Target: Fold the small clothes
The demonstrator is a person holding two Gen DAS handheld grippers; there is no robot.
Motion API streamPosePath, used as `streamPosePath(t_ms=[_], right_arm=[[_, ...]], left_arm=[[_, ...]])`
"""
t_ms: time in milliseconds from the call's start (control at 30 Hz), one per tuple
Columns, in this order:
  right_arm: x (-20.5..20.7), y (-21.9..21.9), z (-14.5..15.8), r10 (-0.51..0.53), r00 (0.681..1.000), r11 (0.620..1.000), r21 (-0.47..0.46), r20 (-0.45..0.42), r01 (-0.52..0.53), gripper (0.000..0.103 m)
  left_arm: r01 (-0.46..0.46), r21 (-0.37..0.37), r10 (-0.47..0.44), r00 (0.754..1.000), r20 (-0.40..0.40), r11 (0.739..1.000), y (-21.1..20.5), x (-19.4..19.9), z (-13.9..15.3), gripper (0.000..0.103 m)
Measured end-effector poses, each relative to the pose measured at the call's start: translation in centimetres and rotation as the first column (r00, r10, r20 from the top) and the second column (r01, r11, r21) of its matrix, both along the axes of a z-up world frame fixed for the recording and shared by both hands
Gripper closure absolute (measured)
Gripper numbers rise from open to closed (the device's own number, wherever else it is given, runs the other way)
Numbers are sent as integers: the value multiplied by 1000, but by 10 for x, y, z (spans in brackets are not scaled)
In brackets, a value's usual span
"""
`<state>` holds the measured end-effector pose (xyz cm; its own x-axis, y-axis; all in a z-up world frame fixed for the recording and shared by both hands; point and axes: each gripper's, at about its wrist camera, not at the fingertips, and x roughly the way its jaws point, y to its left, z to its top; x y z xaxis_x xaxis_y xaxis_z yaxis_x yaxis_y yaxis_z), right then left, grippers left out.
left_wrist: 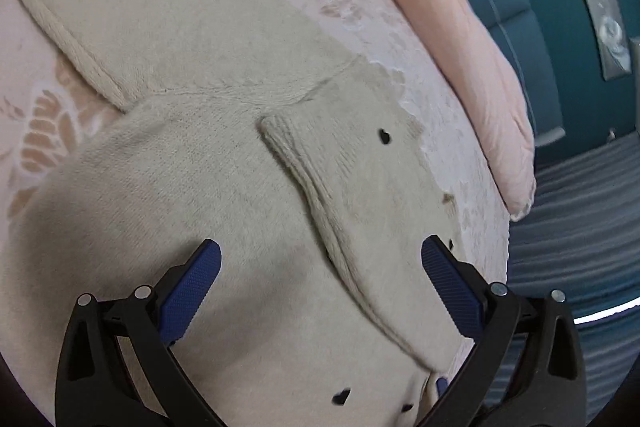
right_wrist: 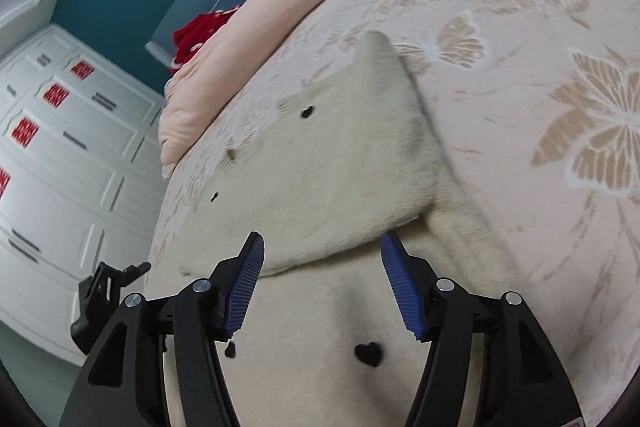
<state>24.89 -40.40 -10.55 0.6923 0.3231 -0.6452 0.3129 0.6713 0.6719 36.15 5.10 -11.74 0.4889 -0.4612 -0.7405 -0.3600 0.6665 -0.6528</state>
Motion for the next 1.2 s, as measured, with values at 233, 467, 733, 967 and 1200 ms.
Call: streamPosePath(t_ms=[233, 467, 733, 967, 1200], right_arm=[[21, -22, -21, -136, 991, 983, 125, -1, 135, 67], [22, -40, -32, -134, 990, 991, 23, -50, 136, 96], [3, -23, -14, -69, 997, 995, -67, -29, 67, 70], [-11, 10, -14, -30, 999, 980, -196, -28, 23, 53], [11, 15, 26, 36, 994, 974, -227, 99, -13, 69]], left_arm=[[-33, 119, 30, 999, 22, 992, -22, 34, 3, 76], [-3, 214, -31, 987, 159, 977, -11, 15, 20, 103], [-29, 14, 28, 993, 114, 999, -3, 5, 4, 28], [-71, -62, 75, 996, 52, 995, -8, 36, -8, 93], [-35, 111, 18, 988, 154, 993, 6, 3, 7, 93]])
